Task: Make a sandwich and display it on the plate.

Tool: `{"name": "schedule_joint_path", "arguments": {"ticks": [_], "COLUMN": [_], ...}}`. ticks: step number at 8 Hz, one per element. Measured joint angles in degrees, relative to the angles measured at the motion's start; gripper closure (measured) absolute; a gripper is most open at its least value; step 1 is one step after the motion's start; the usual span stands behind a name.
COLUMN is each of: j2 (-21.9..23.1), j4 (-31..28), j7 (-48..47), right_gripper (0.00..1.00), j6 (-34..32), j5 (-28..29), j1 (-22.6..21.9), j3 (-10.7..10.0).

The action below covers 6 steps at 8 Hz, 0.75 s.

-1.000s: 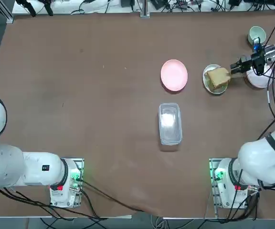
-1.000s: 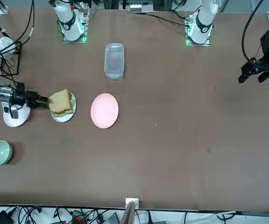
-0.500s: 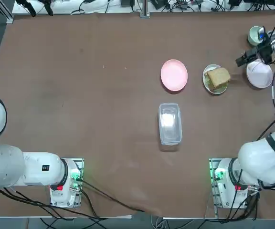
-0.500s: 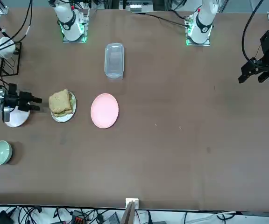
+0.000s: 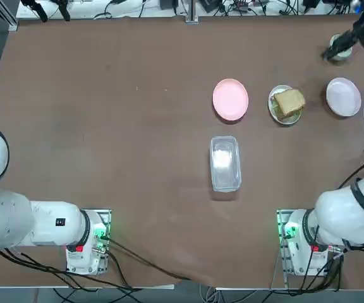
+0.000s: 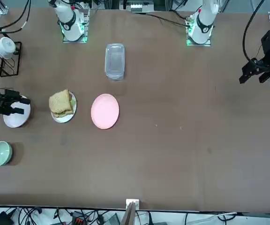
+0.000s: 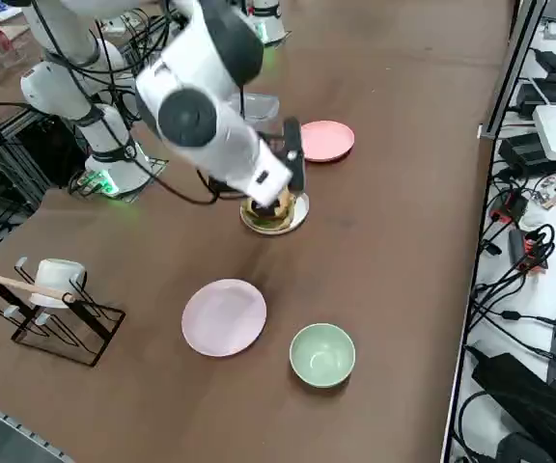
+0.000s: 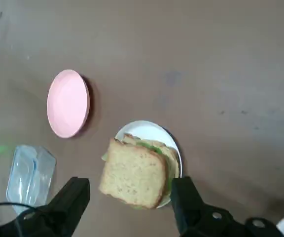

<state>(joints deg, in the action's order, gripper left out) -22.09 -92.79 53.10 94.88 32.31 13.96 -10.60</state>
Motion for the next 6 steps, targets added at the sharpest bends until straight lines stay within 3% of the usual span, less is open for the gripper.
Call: {"name": "schedule_joint_path", "arguments": {"ticks": [4, 6], "j2": [4.06, 4.58], "j4": [7.11, 11.37], "j7": [-16.56, -19.31], "right_gripper": [0.01, 0.00], "j6": [-0.30, -0.38], "j5": [-5.75, -13.43], "j1": [-4.68, -8.16], "j3": [0.48, 0.66]}}
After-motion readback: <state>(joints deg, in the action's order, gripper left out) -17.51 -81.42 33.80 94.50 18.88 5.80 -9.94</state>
